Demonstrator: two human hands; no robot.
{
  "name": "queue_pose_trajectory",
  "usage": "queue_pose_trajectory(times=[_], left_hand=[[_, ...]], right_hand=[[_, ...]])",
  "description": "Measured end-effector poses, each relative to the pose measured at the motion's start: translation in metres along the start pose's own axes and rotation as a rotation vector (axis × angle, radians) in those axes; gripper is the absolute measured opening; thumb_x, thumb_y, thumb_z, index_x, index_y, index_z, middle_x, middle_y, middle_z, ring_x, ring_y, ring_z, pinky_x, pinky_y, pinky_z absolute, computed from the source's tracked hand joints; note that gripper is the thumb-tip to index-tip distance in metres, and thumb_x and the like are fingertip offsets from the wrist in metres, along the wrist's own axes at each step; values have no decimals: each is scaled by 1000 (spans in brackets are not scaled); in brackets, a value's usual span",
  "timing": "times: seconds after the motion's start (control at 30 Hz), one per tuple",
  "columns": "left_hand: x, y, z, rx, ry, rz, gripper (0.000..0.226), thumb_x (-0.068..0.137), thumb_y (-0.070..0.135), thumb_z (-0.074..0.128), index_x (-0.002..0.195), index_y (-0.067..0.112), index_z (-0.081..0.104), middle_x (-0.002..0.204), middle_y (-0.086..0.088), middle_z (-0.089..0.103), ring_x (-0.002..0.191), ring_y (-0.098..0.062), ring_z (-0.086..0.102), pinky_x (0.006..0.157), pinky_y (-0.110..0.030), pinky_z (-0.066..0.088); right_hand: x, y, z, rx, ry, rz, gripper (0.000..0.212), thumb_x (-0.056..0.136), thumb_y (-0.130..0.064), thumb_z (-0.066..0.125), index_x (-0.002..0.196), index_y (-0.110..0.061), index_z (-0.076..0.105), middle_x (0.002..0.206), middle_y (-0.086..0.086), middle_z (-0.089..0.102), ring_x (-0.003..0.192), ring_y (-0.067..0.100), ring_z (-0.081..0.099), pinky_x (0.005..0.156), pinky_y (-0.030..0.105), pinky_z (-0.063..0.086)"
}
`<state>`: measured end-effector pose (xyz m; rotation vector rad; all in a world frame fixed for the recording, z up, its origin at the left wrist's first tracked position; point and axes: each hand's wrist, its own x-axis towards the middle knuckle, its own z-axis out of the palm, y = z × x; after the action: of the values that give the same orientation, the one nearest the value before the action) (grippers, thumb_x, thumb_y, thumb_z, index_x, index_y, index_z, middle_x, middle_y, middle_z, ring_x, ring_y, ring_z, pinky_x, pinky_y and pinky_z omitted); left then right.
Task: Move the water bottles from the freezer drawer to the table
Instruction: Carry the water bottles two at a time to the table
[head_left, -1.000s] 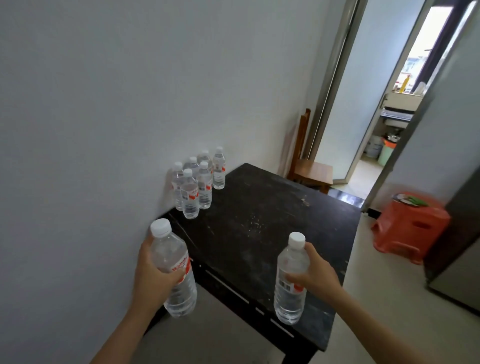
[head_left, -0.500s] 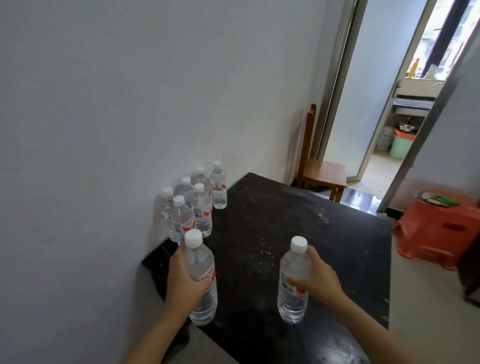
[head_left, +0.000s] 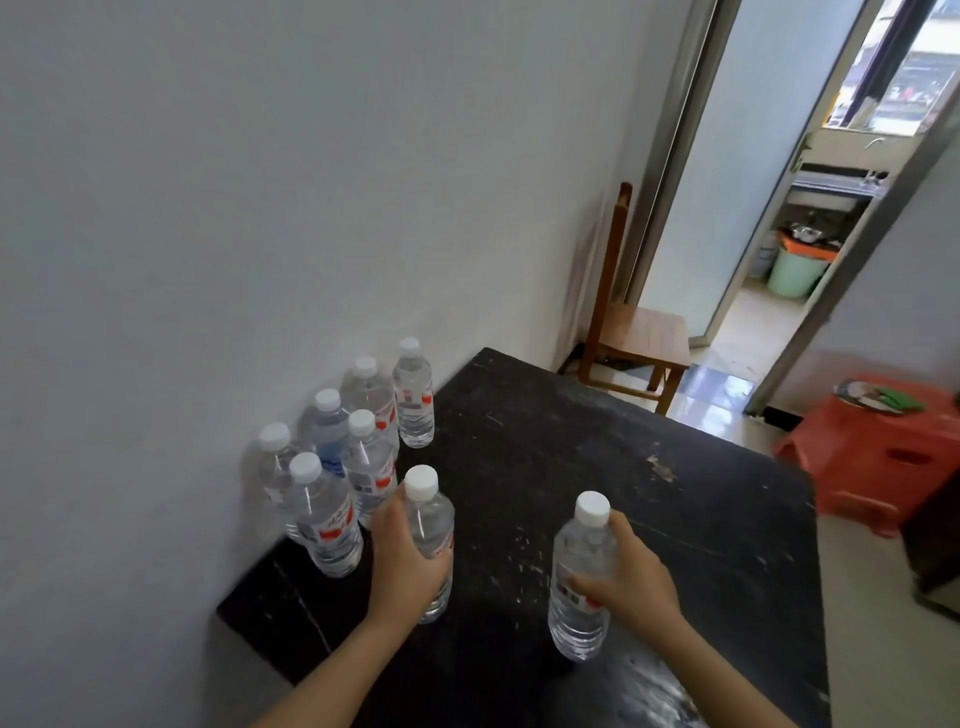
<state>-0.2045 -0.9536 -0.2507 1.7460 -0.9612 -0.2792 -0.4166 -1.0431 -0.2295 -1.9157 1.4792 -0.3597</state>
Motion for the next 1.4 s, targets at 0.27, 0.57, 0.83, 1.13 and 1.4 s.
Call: queue_pose_trajectory(times=[0.27, 0.57, 0.83, 1.13, 1.4], left_hand=[[83, -21, 37, 64, -39, -5, 66, 68, 0, 73, 124, 10, 39, 117, -10, 44, 111, -18, 42, 98, -32, 35], [154, -36, 63, 74, 72, -95, 45, 65, -8, 64, 107, 1, 50, 104, -19, 52, 101, -36, 51, 91, -49, 44], [158, -49, 74, 205, 63, -130, 61, 63, -7, 72, 118, -1, 46, 116, -25, 51, 111, -41, 50, 97, -52, 42], [201, -2, 40, 859, -355, -28, 40, 91, 14, 49, 129, 10, 37, 128, -15, 48, 117, -28, 45, 93, -34, 42], [222, 0, 27, 930, -682, 34, 19, 88, 24, 55, 97, 7, 56, 68, -2, 48, 79, -23, 56, 65, -28, 37]], right_hand=[[75, -36, 17, -26, 14, 35, 70, 70, -38, 73, 128, -32, 35, 100, -9, 57, 82, 10, 56, 56, 18, 40], [162, -71, 43, -16, 15, -12, 75, 68, -40, 76, 130, -33, 34, 116, -3, 58, 101, 19, 59, 79, 36, 53], [195, -72, 62, 60, 40, 1, 74, 69, -38, 75, 130, -30, 34, 116, -1, 56, 104, 20, 57, 83, 38, 51], [189, -67, 67, 59, 8, -37, 79, 71, -36, 76, 134, -30, 30, 128, -2, 50, 114, 19, 52, 89, 38, 49], [189, -70, 62, 23, -24, -36, 76, 72, -35, 75, 132, -29, 30, 124, -1, 51, 109, 19, 53, 87, 35, 50]])
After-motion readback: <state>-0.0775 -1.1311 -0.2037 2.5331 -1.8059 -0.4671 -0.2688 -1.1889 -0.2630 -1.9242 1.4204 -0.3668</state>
